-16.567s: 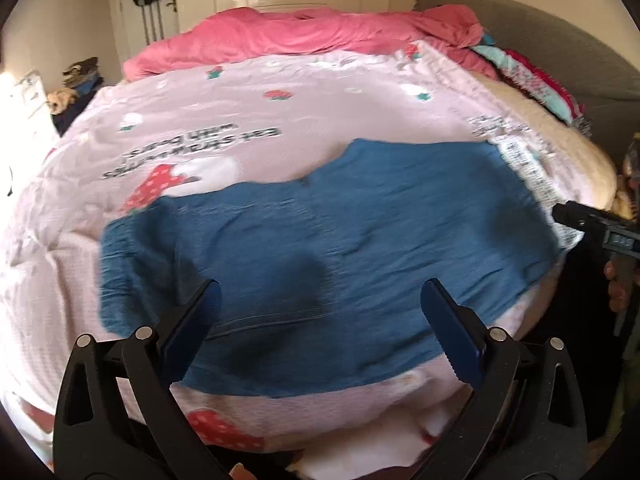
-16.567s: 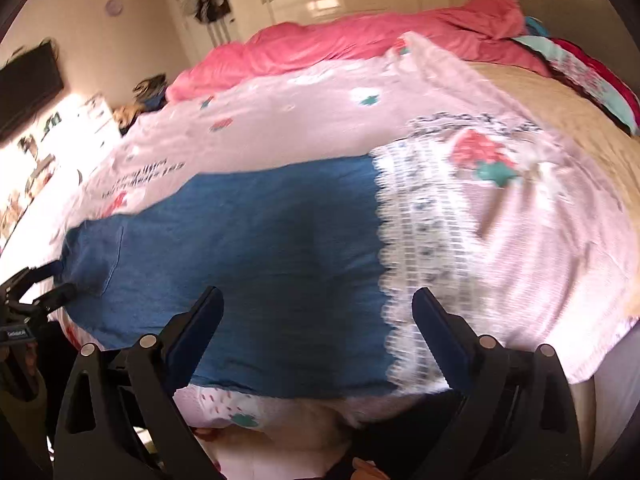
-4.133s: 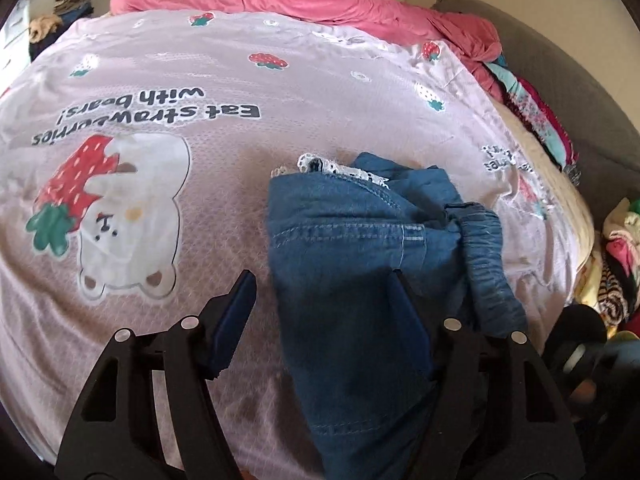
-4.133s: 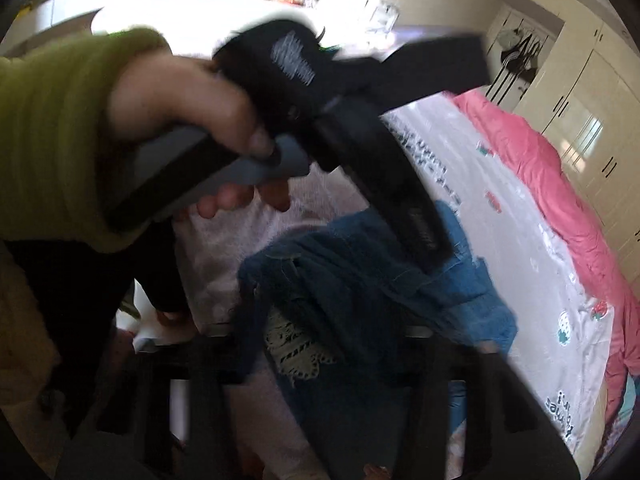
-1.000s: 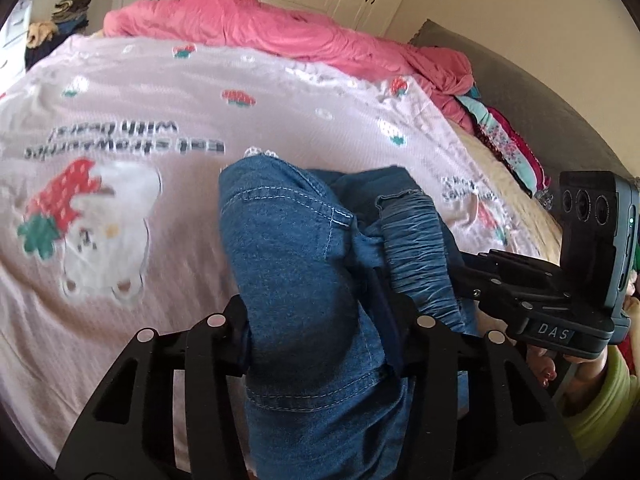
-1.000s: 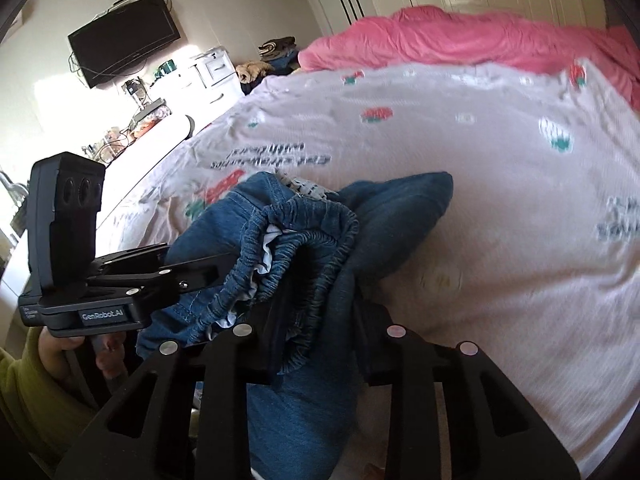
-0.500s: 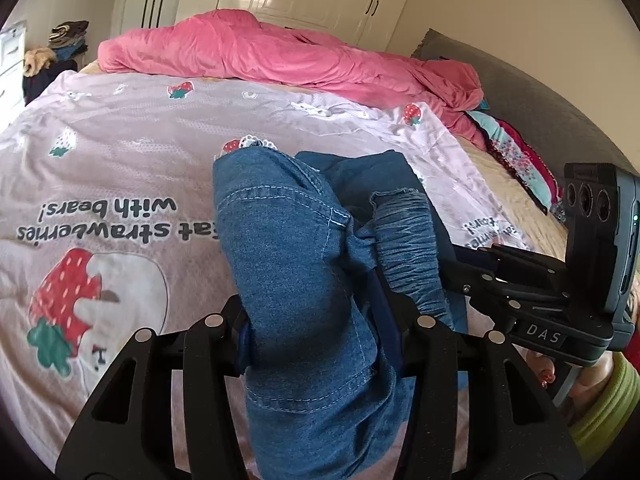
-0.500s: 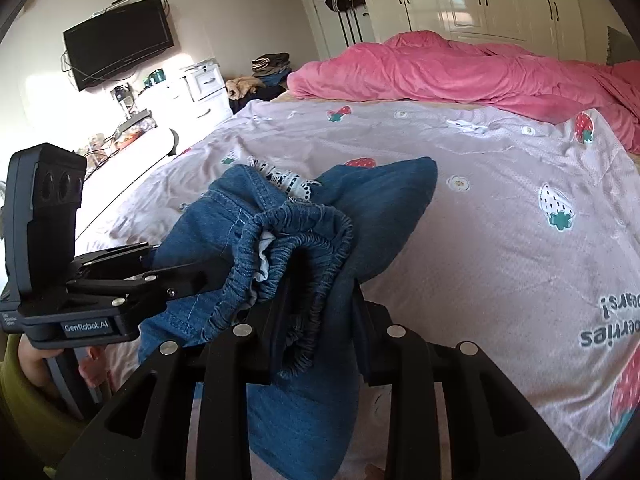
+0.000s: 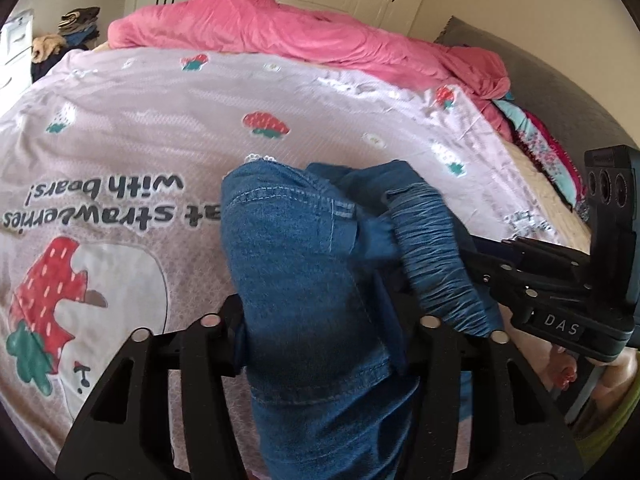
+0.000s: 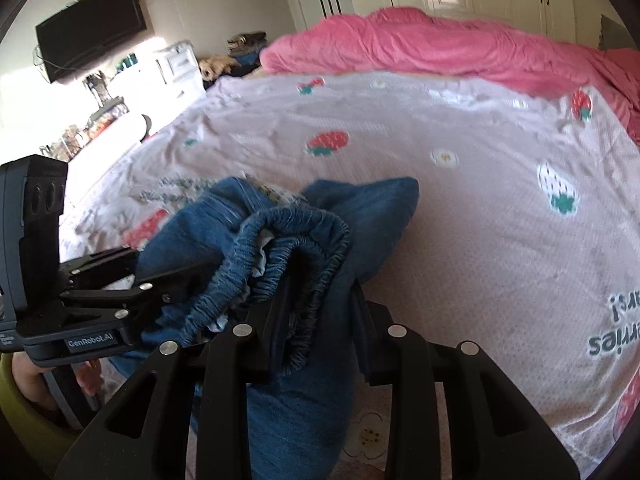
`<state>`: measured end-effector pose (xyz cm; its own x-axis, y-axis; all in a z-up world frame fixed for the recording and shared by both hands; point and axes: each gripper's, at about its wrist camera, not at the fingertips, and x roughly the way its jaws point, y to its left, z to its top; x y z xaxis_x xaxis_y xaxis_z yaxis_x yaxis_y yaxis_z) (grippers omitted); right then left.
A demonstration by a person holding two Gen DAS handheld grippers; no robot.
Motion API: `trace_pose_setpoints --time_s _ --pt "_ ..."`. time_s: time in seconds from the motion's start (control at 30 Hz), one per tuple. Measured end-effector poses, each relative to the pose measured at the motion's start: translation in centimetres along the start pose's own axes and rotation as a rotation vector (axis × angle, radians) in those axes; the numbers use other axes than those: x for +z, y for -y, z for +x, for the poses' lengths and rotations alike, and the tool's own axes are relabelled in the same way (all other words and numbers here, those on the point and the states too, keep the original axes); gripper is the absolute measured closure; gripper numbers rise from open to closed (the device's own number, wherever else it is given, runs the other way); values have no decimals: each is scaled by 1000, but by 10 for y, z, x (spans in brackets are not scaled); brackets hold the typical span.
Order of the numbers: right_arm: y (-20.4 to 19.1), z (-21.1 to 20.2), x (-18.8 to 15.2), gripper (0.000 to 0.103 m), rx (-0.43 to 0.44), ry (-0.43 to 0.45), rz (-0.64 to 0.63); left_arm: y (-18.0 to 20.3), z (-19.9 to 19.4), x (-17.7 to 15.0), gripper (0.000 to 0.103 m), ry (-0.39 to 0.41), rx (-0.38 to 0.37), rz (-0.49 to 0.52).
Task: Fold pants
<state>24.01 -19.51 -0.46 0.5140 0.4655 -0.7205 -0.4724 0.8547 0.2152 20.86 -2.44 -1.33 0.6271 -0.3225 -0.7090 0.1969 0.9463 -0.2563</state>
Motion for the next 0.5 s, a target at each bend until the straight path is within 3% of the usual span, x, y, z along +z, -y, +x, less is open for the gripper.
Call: trace_pose_setpoints --time_s 0.27,0.5 --pt "16 13 -13 52 -61 -71 82 -7 7 -8 37 -30 18 -20" --pt "25 20 -19 37 -99 -100 122 -9 12 -12 32 -42 25 -27"
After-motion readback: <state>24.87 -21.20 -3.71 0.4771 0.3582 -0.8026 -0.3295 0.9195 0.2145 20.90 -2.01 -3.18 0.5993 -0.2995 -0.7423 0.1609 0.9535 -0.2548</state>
